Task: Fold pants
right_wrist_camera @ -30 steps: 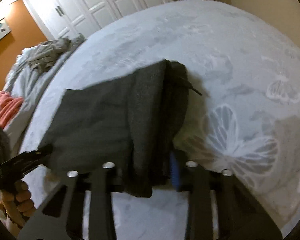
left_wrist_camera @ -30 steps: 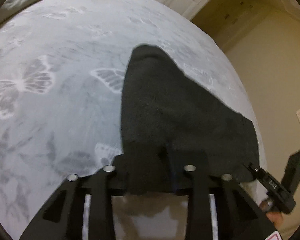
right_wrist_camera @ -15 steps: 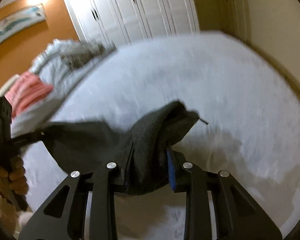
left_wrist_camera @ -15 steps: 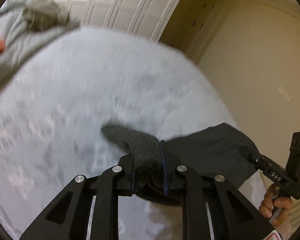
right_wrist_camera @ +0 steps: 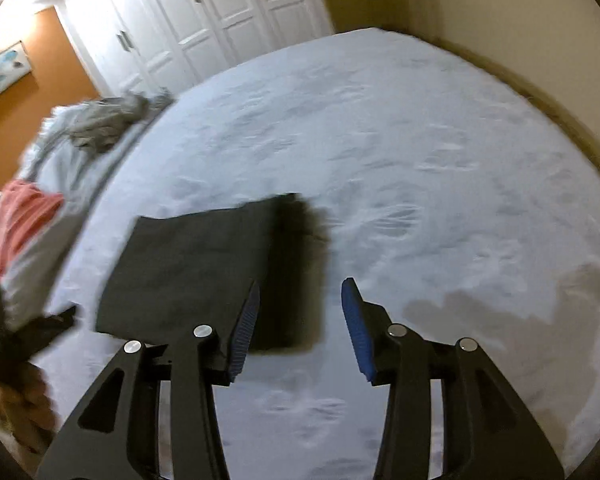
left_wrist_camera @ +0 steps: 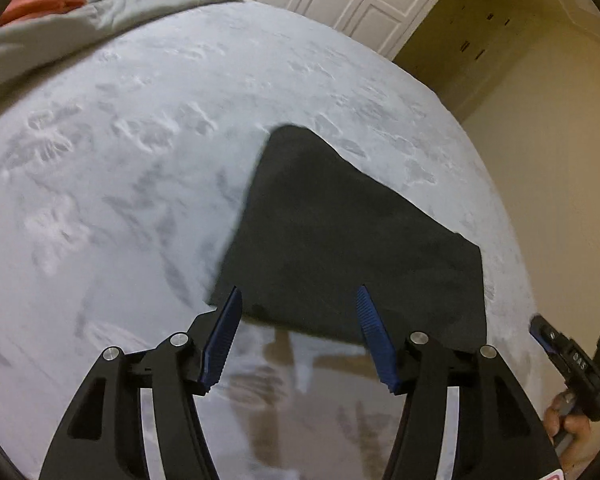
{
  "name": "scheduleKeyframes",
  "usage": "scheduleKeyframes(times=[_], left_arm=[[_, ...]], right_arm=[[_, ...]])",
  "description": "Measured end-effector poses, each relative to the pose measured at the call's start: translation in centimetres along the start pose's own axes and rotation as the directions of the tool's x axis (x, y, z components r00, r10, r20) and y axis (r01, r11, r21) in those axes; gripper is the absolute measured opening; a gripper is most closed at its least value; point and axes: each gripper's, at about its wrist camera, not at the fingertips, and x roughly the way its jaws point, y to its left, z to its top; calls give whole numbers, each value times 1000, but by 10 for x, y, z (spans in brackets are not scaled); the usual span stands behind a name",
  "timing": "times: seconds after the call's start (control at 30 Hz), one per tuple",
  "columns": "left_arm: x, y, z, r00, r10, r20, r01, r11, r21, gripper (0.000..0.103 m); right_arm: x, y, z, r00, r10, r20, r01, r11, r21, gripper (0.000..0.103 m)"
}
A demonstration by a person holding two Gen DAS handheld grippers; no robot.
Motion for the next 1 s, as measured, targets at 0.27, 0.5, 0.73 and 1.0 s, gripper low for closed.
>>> scheduleKeyframes(times=[0.27, 0.5, 0.73, 1.0], left_arm=[[18, 15, -4, 991, 121, 53, -123, 992, 37, 63], [84, 47, 52, 983, -113, -142, 103, 992, -78, 54], [54, 3, 83, 990, -139, 21, 136, 984, 112, 8], [76, -13, 87, 978, 191, 88, -205, 959, 196, 29]], right_arm=[[66, 24, -12, 991, -85, -99, 77, 993, -90, 58], [116, -7, 10, 978, 85, -192, -62, 991, 122, 47], [62, 40, 44, 995, 96, 11, -95, 992, -83, 17], [114, 14, 61, 958, -282, -41, 274, 951, -142, 32]])
